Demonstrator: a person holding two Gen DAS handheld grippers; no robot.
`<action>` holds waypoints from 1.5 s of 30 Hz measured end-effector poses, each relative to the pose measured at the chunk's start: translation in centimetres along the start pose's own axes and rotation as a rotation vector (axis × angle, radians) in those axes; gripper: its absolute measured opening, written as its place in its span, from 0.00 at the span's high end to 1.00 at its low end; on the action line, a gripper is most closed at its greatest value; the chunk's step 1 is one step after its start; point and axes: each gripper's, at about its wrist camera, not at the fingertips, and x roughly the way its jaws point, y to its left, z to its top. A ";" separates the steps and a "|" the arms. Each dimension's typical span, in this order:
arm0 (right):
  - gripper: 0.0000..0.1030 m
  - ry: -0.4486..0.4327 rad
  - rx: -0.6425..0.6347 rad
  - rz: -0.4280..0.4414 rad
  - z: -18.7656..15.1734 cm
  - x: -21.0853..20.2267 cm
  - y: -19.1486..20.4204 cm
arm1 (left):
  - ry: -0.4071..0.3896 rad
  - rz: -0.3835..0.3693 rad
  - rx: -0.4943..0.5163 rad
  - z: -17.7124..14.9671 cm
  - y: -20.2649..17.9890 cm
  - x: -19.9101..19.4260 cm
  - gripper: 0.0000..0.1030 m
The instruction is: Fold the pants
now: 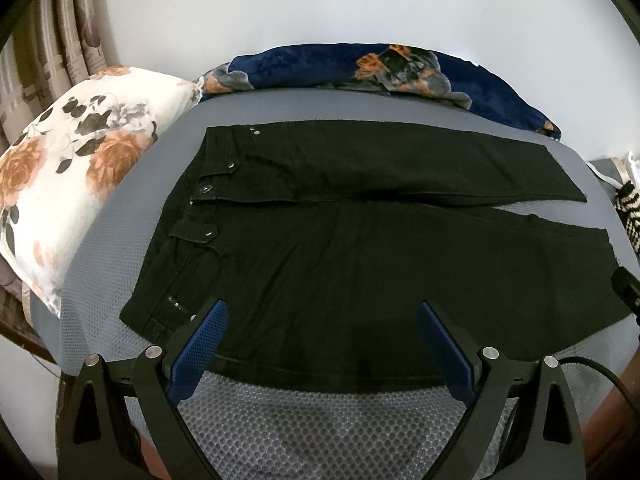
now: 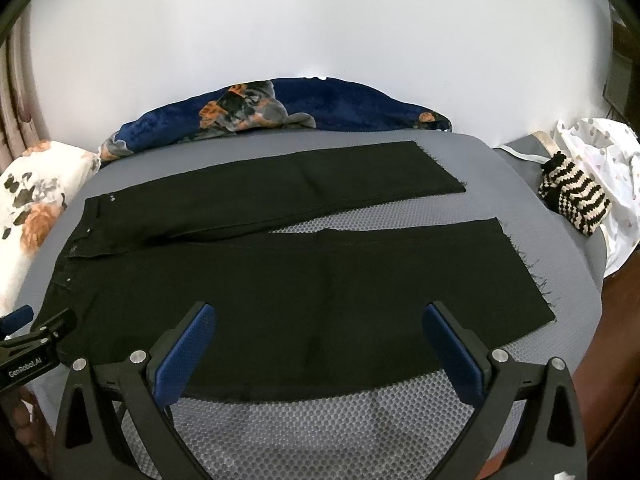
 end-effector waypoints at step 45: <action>0.00 -0.017 0.007 -0.011 0.2 -0.3 -0.2 | -0.010 0.012 0.012 0.3 -0.7 -0.4 0.08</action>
